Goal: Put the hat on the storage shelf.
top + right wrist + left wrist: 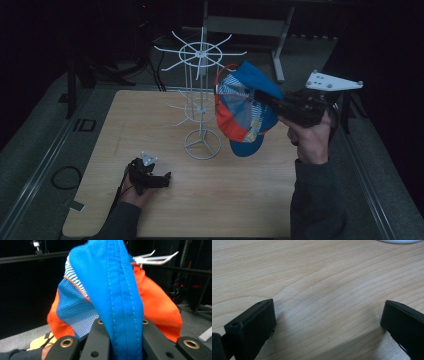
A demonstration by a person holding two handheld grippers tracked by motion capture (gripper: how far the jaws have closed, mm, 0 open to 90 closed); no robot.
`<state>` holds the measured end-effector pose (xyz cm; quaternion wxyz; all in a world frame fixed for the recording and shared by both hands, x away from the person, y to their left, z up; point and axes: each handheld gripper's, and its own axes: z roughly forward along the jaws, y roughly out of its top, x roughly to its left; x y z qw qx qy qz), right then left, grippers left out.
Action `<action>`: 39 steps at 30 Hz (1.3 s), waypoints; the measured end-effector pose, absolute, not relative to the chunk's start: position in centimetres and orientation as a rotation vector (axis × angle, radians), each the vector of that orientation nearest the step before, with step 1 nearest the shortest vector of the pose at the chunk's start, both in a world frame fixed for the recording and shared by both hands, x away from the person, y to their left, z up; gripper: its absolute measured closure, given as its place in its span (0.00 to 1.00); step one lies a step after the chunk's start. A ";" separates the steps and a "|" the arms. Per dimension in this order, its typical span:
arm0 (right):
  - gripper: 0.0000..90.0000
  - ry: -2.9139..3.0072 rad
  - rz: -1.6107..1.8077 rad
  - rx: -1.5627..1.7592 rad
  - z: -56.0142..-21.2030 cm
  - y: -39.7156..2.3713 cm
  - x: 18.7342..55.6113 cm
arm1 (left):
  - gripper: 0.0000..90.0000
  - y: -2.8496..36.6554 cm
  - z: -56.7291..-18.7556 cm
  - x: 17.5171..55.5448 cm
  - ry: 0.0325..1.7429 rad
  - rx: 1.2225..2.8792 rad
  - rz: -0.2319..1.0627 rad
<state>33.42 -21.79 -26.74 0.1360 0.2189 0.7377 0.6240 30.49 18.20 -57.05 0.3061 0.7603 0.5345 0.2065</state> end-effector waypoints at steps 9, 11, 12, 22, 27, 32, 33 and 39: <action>0.98 2.224 1.723 0.658 -28.4 -19.3 34.6 | 0.00 18.2 -57.0 30.5 1.414 2.014 0.547; 0.97 2.242 1.666 0.666 -28.8 -18.7 34.9 | 0.00 18.2 -57.1 30.5 1.415 2.013 0.548; 0.96 2.253 1.644 0.666 -28.9 -18.6 34.9 | 0.00 18.2 -57.1 30.5 1.416 2.010 0.548; 0.57 2.320 1.464 0.673 -30.3 -18.3 34.6 | 0.00 18.2 -57.1 30.5 1.414 2.014 0.546; 0.37 2.293 1.318 0.731 -30.7 -17.9 34.4 | 0.00 18.2 -57.1 30.5 1.414 2.014 0.545; 0.31 2.261 1.291 0.763 -31.4 -18.3 34.4 | 0.00 18.2 -57.1 30.5 1.414 2.014 0.548; 0.31 2.254 1.293 0.774 -31.5 -18.6 34.4 | 0.00 18.2 -57.0 30.5 1.414 2.015 0.547; 0.30 2.243 1.293 0.816 -32.4 -20.0 34.6 | 0.00 18.2 -57.0 30.5 1.414 2.016 0.545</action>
